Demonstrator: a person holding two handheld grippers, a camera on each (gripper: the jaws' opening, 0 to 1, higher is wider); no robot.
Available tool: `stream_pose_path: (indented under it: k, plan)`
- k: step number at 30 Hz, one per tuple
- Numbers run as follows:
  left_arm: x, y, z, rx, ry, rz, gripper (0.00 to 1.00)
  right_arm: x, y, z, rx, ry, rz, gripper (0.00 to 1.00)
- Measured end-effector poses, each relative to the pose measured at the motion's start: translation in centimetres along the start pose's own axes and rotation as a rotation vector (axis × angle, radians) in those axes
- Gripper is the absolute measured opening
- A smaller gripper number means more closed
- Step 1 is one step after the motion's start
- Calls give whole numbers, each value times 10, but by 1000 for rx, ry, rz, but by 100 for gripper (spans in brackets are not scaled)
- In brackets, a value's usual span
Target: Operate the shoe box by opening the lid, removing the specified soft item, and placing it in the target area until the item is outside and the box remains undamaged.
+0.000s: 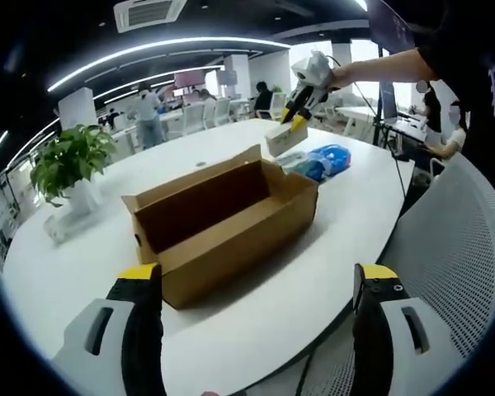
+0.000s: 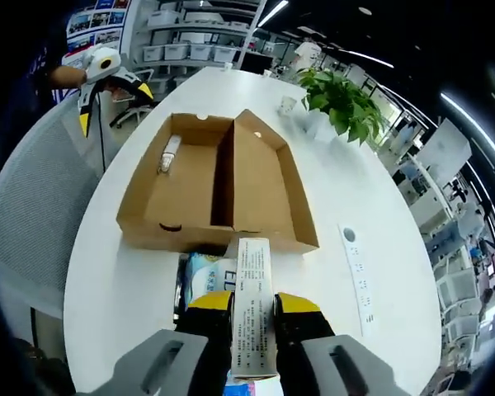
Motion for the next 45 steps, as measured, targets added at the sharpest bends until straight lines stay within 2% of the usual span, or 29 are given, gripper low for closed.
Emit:
stream_pose_path:
  k: [19, 36, 45]
  plan:
    - [2, 1, 2, -1, 25, -5, 95, 37, -22, 12, 15, 38, 49, 15]
    - [2, 2, 4, -6, 31, -7, 95, 78, -31, 27, 12, 132, 32, 15]
    - [3, 1, 5, -4, 36, -4, 94, 91, -32, 34, 9, 179, 28, 15]
Point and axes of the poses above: the point that each gripper's makers call its tool centre point, and the gripper's own axes: z roughly forward along the fingers, y roughly to its left, x roughly out of its underside, the point moved 1 cm from there along -z, roughly backward along the fingers, and after that the axes turned 15 degrees about y, right-handed, at the moved point
